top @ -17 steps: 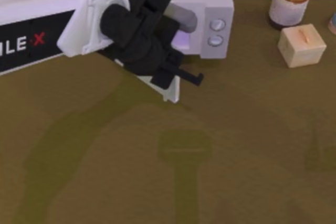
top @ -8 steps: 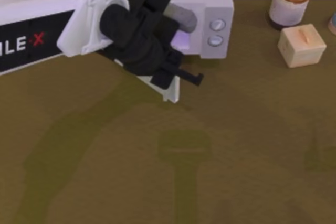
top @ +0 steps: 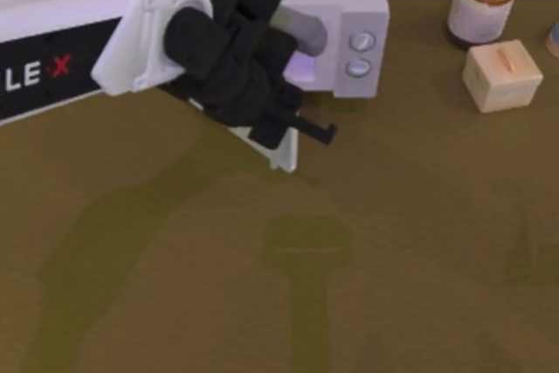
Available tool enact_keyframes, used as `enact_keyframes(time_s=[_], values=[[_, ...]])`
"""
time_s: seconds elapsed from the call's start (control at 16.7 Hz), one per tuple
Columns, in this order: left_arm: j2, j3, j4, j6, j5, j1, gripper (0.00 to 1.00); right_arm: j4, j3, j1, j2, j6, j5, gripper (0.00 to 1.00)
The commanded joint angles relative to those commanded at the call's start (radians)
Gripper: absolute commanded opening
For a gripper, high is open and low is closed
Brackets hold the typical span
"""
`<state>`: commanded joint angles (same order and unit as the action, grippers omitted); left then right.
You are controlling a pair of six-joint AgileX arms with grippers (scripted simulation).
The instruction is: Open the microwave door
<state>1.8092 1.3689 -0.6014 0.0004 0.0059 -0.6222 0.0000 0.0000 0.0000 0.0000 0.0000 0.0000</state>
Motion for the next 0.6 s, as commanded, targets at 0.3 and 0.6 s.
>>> enact_keyframes(time_s=[0.3,0.6], values=[[-0.046,-0.057,0.005,0.102,0.053,0.039,0.0,0.0,0.0,0.0,0.0,0.0,0.0,1.0],[-0.055,-0.064,0.007,0.117,0.061,0.044,0.0,0.0,0.0,0.0,0.0,0.0,0.0,1.0]])
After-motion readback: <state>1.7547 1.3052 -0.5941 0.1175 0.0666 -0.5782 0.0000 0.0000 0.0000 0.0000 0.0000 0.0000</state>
